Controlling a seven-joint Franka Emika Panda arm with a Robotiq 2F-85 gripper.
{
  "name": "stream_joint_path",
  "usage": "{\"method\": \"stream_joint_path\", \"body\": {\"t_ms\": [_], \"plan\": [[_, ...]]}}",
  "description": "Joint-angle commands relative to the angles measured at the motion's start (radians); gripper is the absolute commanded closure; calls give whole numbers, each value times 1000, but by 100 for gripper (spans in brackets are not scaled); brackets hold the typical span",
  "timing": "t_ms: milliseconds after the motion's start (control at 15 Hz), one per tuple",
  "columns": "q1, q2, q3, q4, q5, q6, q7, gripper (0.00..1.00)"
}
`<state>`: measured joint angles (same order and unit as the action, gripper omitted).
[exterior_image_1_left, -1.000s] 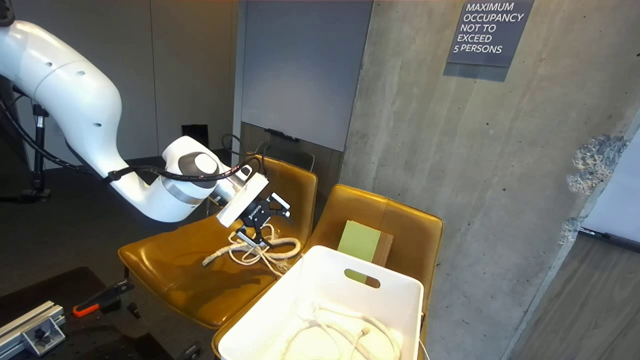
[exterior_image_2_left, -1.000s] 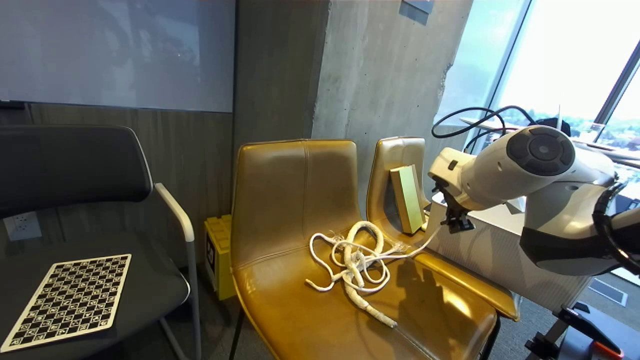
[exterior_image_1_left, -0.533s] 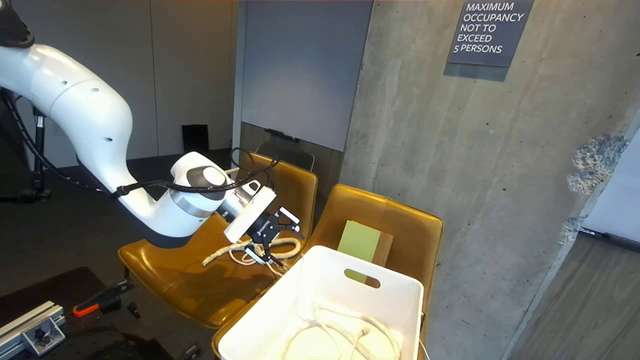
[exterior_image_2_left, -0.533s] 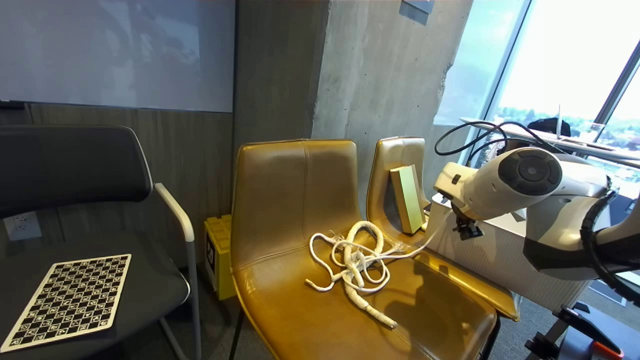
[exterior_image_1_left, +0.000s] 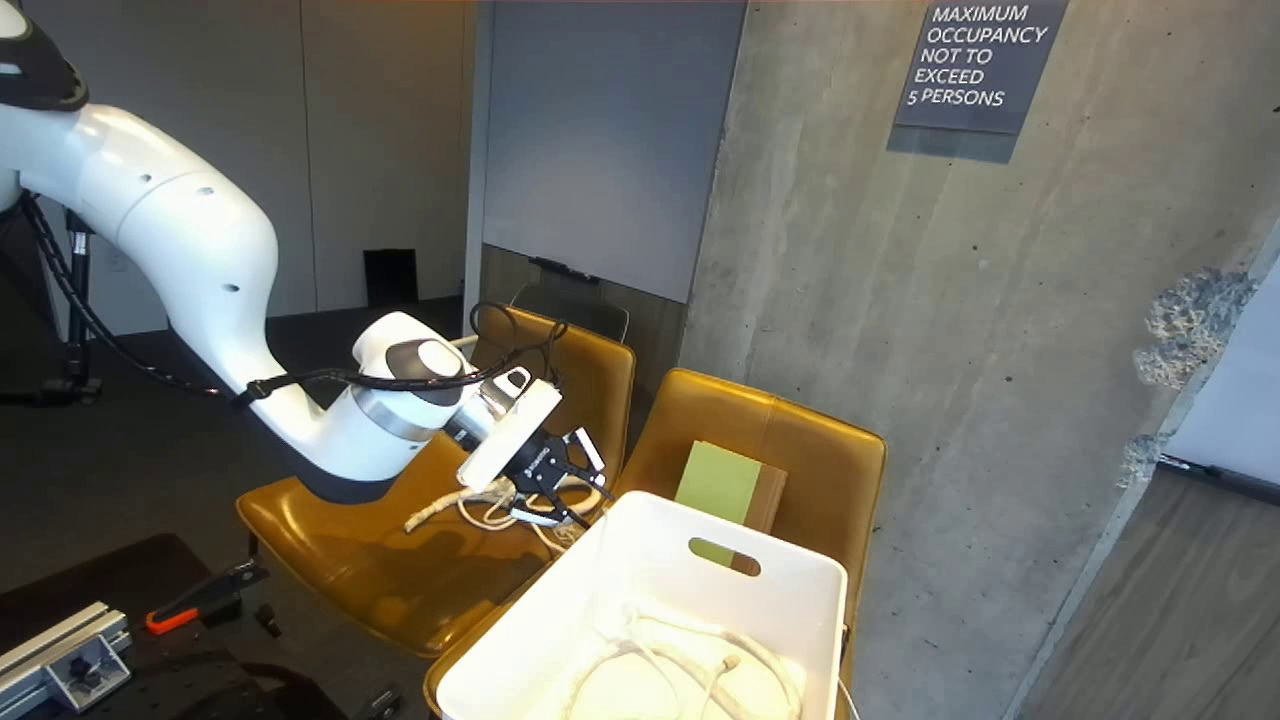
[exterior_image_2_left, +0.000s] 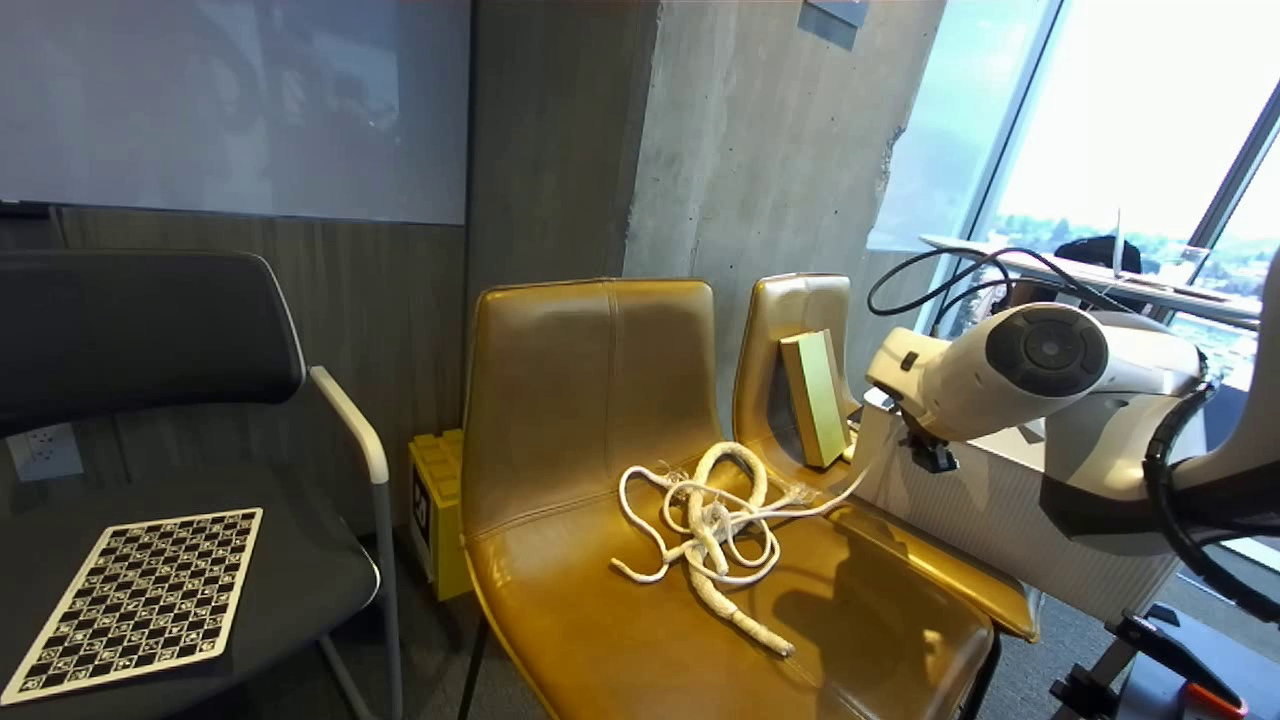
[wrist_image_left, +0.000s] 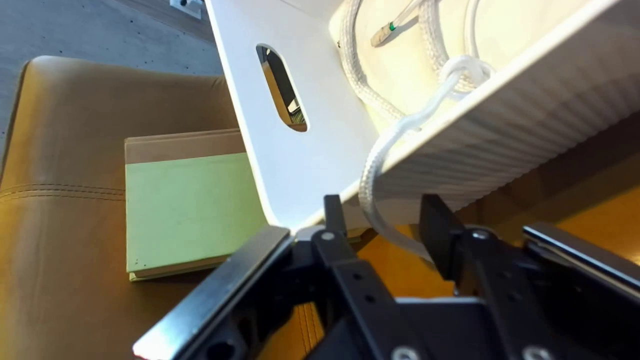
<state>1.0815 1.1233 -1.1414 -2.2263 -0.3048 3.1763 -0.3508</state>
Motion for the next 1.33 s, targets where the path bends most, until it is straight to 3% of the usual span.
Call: {"method": "stream_joint_path", "body": {"t_ms": [0, 133, 733, 1267], "plan": [[-8, 0, 4, 24, -19, -14, 21, 87], [-11, -3, 4, 33, -19, -19, 23, 100], [1, -23, -5, 28, -25, -12, 21, 100], [-20, -315, -54, 58, -56, -207, -13, 100]]}}
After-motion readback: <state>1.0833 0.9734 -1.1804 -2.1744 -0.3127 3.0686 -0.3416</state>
